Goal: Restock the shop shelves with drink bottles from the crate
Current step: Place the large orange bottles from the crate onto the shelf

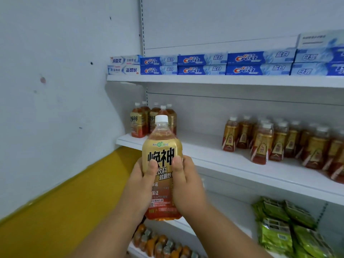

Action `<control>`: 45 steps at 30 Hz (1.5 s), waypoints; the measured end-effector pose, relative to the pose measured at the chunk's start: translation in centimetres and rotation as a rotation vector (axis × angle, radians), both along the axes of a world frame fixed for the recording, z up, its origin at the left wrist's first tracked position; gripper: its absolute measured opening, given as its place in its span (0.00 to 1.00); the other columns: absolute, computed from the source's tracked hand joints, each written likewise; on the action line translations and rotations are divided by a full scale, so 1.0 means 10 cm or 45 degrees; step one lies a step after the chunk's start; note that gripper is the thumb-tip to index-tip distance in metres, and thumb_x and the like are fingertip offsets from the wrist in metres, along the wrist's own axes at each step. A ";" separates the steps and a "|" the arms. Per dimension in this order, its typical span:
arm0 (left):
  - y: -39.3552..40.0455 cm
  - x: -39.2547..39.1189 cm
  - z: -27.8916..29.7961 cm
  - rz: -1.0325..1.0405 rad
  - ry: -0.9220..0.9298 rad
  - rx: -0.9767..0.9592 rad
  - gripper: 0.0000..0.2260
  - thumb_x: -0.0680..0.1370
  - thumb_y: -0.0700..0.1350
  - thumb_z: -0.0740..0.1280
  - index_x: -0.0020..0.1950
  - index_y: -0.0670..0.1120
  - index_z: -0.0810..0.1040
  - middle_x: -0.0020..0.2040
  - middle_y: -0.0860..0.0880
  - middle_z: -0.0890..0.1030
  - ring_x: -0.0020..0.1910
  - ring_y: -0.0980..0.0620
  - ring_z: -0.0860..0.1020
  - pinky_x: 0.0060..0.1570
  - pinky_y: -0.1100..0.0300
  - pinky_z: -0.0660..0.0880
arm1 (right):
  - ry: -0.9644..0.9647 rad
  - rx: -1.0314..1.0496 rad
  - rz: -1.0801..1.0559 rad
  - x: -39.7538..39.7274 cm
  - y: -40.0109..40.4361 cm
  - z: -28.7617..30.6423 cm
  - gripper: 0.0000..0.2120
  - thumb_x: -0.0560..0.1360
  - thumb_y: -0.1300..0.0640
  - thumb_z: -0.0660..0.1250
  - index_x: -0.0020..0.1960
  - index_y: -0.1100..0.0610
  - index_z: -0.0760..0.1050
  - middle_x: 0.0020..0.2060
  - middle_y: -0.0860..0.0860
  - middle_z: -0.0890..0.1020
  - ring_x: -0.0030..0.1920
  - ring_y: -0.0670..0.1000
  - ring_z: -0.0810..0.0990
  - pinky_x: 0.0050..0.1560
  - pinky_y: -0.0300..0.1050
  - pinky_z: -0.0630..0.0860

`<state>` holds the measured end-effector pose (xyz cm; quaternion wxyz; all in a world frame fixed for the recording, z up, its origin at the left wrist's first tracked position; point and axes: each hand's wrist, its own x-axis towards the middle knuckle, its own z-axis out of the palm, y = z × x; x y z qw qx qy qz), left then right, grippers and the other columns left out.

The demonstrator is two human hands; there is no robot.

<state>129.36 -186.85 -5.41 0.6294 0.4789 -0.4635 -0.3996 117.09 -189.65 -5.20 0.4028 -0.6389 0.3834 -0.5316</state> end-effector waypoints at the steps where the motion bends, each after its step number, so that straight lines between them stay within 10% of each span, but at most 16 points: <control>1: -0.04 0.02 0.00 0.020 0.003 0.012 0.43 0.54 0.83 0.67 0.63 0.61 0.75 0.52 0.50 0.87 0.48 0.45 0.87 0.50 0.41 0.83 | 0.016 0.011 0.020 0.03 -0.05 -0.01 0.36 0.67 0.18 0.50 0.58 0.43 0.72 0.48 0.41 0.84 0.49 0.39 0.83 0.54 0.52 0.81; 17: -1.55 1.38 0.13 0.155 -0.503 0.120 0.29 0.68 0.81 0.52 0.59 0.68 0.75 0.51 0.61 0.85 0.46 0.65 0.83 0.36 0.72 0.76 | 0.140 0.033 0.279 1.09 -1.65 0.14 0.19 0.74 0.31 0.64 0.58 0.39 0.66 0.55 0.42 0.81 0.54 0.42 0.83 0.57 0.48 0.81; 24: -2.65 2.05 0.06 0.129 -0.621 0.153 0.23 0.77 0.65 0.59 0.66 0.55 0.76 0.56 0.56 0.84 0.54 0.56 0.82 0.54 0.54 0.80 | 0.547 -0.068 0.081 1.60 -2.73 0.19 0.21 0.75 0.40 0.70 0.64 0.46 0.71 0.56 0.45 0.78 0.57 0.45 0.79 0.60 0.48 0.79; 30: -3.46 2.31 -0.18 0.011 -0.769 0.062 0.08 0.80 0.60 0.61 0.59 0.66 0.73 0.52 0.65 0.81 0.53 0.63 0.80 0.41 0.73 0.74 | 0.786 0.030 -0.248 1.83 -3.35 -0.03 0.29 0.73 0.37 0.70 0.68 0.51 0.71 0.60 0.50 0.70 0.63 0.53 0.72 0.67 0.53 0.73; 35: -3.85 2.45 -0.41 -0.047 -0.744 0.067 0.10 0.82 0.55 0.63 0.57 0.73 0.73 0.57 0.65 0.81 0.57 0.59 0.80 0.51 0.58 0.79 | 0.787 0.047 -0.345 1.99 -3.65 -0.26 0.29 0.73 0.39 0.72 0.68 0.53 0.71 0.61 0.51 0.70 0.63 0.53 0.73 0.67 0.48 0.72; 45: -4.21 2.50 -0.35 -0.035 -0.832 0.145 0.18 0.84 0.55 0.60 0.74 0.56 0.70 0.66 0.53 0.79 0.65 0.50 0.76 0.64 0.49 0.75 | 0.834 0.034 -0.548 2.15 -3.92 -0.38 0.24 0.73 0.33 0.68 0.52 0.50 0.64 0.51 0.49 0.78 0.50 0.54 0.80 0.40 0.45 0.73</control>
